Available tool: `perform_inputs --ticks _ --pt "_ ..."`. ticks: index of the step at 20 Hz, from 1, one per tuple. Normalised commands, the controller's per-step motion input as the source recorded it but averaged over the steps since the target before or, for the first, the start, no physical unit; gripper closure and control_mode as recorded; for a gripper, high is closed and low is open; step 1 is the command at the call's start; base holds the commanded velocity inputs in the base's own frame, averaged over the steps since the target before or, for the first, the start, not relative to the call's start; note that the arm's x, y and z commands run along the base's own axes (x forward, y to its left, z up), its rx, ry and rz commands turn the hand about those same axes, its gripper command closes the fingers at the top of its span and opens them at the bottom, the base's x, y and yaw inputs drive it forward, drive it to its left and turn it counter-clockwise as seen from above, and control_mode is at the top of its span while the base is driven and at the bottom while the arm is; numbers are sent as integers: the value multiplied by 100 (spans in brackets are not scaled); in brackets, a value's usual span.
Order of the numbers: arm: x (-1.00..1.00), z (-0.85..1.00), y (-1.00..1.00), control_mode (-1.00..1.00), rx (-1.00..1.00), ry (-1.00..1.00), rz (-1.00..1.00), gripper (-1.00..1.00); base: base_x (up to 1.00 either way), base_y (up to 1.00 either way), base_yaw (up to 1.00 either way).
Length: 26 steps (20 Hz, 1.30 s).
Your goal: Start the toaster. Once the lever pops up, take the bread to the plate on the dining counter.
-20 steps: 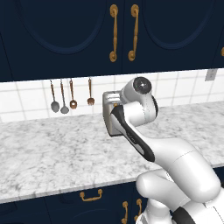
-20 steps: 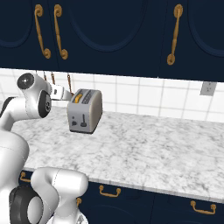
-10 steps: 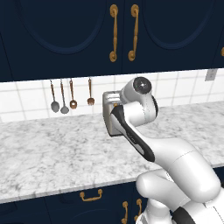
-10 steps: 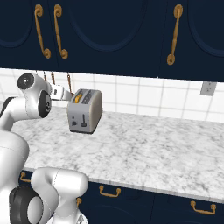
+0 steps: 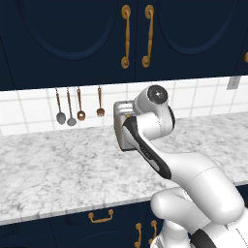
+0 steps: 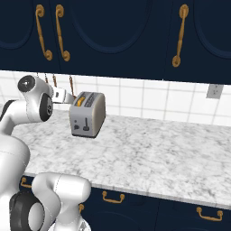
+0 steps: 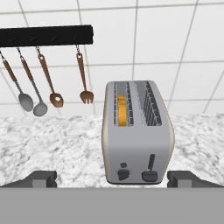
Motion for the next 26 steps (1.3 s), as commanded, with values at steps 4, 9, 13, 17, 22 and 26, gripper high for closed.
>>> perform_inputs --ticks 4,9,13,17,22,26 --pt "0 0 0 -100 0 0 0 -100 0 0 0" --pt "0 0 0 -100 0 0 0 -100 0 0 0" --pt "0 0 0 -100 0 0 0 -100 0 0 0" --pt "0 0 0 -100 0 0 0 -100 0 0 0" --pt "0 0 0 -100 0 0 0 -100 0 0 0" --pt "0 0 0 -100 0 0 0 -100 0 0 0"
